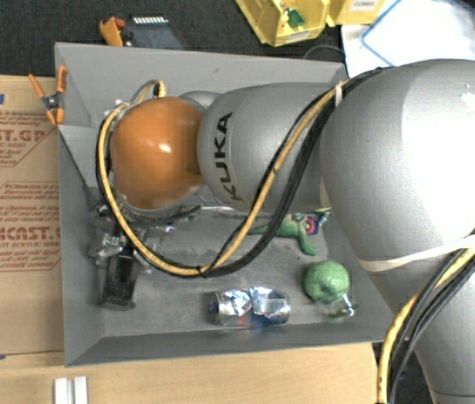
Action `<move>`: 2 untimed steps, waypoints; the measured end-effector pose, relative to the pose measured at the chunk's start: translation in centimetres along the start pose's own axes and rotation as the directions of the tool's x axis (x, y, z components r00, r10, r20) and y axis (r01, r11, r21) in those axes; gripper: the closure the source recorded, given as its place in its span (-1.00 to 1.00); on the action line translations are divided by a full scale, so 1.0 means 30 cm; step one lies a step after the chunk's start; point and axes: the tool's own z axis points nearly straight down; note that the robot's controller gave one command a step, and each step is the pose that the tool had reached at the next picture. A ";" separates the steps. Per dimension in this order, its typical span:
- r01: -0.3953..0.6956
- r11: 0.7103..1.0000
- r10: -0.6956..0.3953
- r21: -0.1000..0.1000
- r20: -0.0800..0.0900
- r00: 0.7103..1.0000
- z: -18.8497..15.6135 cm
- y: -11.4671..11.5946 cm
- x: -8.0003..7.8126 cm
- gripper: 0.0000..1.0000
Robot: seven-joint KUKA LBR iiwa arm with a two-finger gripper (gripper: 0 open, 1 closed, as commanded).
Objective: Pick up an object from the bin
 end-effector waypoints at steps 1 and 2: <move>-0.001 1.000 0.001 -0.003 0.000 1.000 0.003 0.003 0.002 1.00; -0.002 1.000 0.002 0.003 0.005 1.000 -0.333 0.000 -0.012 1.00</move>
Offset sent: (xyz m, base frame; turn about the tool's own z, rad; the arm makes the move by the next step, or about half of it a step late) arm 0.0000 -0.0002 0.0979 0.0002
